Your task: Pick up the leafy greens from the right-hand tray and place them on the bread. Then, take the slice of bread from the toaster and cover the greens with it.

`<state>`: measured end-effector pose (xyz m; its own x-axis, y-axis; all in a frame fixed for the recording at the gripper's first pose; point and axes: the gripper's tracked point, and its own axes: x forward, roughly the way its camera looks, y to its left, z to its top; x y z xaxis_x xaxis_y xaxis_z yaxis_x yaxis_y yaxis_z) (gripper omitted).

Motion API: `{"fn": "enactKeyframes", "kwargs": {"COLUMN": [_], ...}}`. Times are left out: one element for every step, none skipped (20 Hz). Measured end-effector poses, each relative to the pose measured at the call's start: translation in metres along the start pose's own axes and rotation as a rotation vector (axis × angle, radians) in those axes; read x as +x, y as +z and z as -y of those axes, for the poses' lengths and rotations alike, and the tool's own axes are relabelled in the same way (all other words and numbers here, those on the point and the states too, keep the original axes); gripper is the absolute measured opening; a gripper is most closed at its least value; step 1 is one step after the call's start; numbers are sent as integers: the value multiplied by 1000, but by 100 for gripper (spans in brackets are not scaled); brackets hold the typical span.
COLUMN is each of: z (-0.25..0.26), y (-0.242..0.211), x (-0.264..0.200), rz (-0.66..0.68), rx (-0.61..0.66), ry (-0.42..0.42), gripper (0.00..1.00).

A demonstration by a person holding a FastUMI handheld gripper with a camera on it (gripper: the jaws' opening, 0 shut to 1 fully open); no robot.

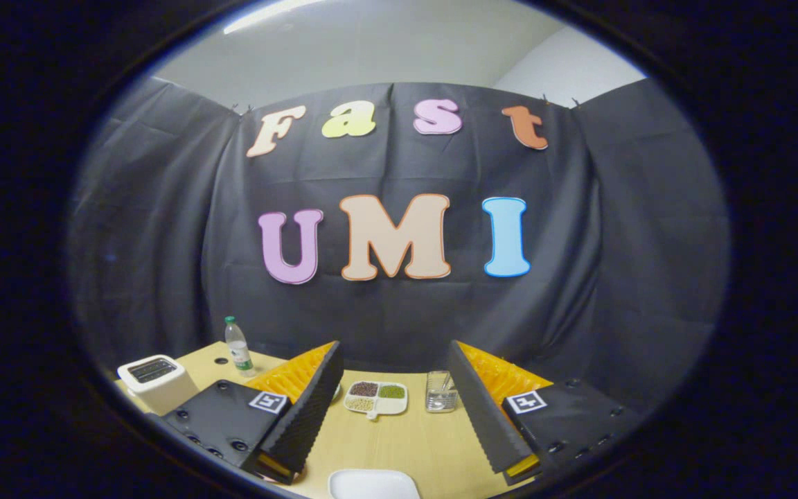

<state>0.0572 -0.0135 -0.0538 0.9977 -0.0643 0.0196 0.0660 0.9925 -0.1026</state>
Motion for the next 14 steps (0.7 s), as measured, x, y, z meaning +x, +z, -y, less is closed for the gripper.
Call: {"fn": "enactKeyframes", "kwargs": {"z": [1,4,8,12,14,16,18,22,28,36,41,44,46,48], "y": [4,8,13,16,24,24,23,21,22,25,27,27,29,31], "x": [-5,-9,-15,-18,-19,-22,-25,-27,-30,-32,-34,-36,-38,-39], "rz": [21,46,70,86,88,81,67,53,44,46,47,47,48,51], "rx": [16,21,15,7,0,-2,0,0,-11,-32,-59,-84,-102,-110], "ry": [3,5,0,-6,-12,-13,-17,-20,-32,-51,-64,-73,-76,-79], "gripper": [98,98,98,98,98,98,98,98,98,98,98,98,98,98]}}
